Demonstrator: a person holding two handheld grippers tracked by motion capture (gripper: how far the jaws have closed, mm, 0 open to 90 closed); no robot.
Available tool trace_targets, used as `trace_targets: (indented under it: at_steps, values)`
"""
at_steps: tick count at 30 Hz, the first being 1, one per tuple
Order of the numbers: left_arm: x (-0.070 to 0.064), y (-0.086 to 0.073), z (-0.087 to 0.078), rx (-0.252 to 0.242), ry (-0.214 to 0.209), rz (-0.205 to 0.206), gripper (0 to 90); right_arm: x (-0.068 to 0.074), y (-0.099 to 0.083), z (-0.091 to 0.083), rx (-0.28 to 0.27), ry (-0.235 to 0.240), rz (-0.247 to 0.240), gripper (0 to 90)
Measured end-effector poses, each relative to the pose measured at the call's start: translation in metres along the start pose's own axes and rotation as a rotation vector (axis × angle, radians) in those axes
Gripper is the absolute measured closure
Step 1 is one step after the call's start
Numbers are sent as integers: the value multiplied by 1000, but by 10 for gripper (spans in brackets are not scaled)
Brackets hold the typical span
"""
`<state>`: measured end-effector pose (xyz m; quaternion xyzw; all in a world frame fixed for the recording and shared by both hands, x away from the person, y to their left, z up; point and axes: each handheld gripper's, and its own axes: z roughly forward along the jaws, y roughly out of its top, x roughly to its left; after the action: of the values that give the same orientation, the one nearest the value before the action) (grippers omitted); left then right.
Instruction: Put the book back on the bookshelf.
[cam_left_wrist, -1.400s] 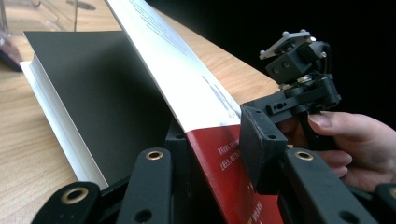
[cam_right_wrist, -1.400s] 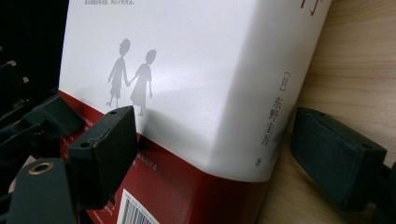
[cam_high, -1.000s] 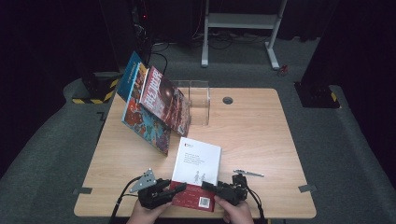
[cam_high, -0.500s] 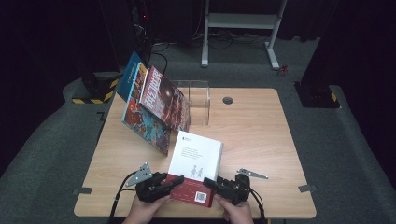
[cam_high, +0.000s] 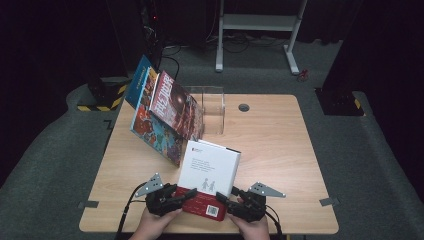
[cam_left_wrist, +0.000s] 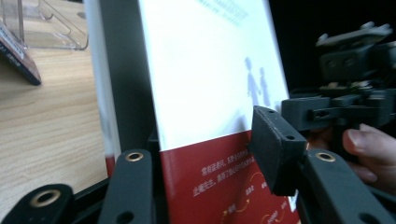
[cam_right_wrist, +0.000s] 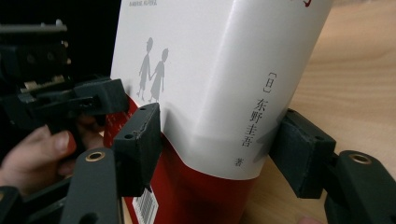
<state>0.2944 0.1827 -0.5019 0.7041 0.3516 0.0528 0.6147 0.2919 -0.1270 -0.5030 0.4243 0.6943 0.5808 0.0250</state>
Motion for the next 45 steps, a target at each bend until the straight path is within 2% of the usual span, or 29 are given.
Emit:
trace_targets:
  at_steps: [3,10,14,17,22,30,35,37,40,45]
  values:
    - [-2,0,0,8,23,39,534,4,-1,1,2,-32,-53,366]
    - [-3,-1,2,24,44,63,509,6,-3,2,0,-53,-97,370]
    - [-2,-1,0,30,47,66,492,7,-2,1,-21,-45,-115,394]
    - [-2,-2,-1,34,56,82,482,8,-2,0,-33,-33,-126,424]
    - [-4,-3,1,39,80,103,475,13,-2,-1,-30,-66,-186,429]
    - [-3,-3,2,47,72,114,470,16,-3,-2,-42,-94,-227,425]
    - [-1,-6,0,44,52,120,469,23,-5,-2,-48,-126,-293,419]
    - [-2,-6,0,50,57,128,467,24,-5,-2,-48,-129,-301,417]
    - [-5,-5,0,63,80,163,457,23,-5,-2,-46,-121,-303,416]
    - [-6,-6,-4,68,90,166,455,22,-5,-2,-45,-103,-304,420]
